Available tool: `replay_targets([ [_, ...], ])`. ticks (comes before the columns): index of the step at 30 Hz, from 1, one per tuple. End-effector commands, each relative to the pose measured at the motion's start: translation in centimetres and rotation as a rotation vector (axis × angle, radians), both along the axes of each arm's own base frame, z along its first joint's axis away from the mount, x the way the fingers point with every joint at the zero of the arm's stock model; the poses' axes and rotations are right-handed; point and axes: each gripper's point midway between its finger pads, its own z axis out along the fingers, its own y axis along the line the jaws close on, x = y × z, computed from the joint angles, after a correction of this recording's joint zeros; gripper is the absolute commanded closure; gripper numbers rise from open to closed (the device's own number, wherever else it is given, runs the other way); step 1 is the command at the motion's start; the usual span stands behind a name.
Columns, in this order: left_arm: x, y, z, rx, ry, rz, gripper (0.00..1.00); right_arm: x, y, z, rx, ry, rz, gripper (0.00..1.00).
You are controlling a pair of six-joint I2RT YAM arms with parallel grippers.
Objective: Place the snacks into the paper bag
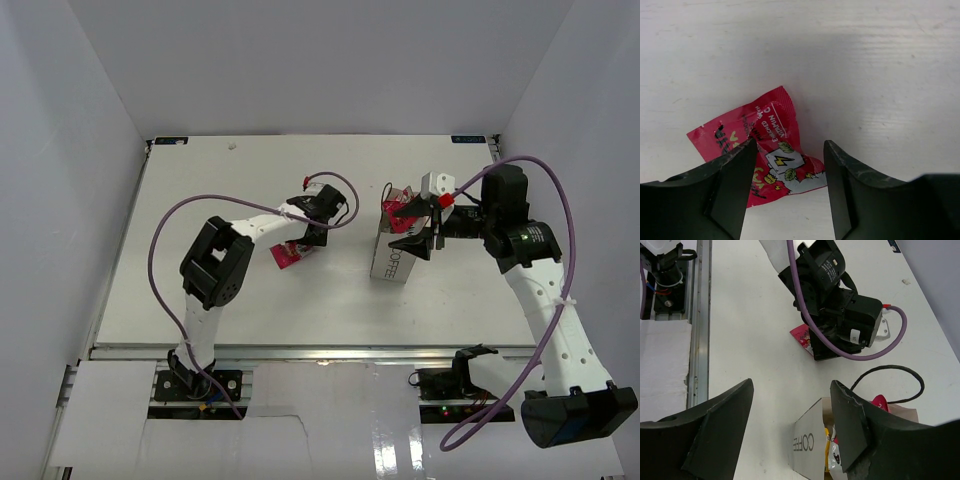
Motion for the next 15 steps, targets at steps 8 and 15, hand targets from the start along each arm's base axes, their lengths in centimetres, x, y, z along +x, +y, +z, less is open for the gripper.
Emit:
replay_targets([
  [8, 0.3, 1.1, 0.1, 0.043, -0.023, 0.159, 0.34, -0.1, -0.4, 0.9, 0.028, -0.014, -0.017, 0.3],
  [15, -0.9, 1.8, -1.5, 0.054, 0.019, 0.195, 0.4, -0.2, -0.5, 1.0, 0.032, -0.014, -0.018, 0.3],
])
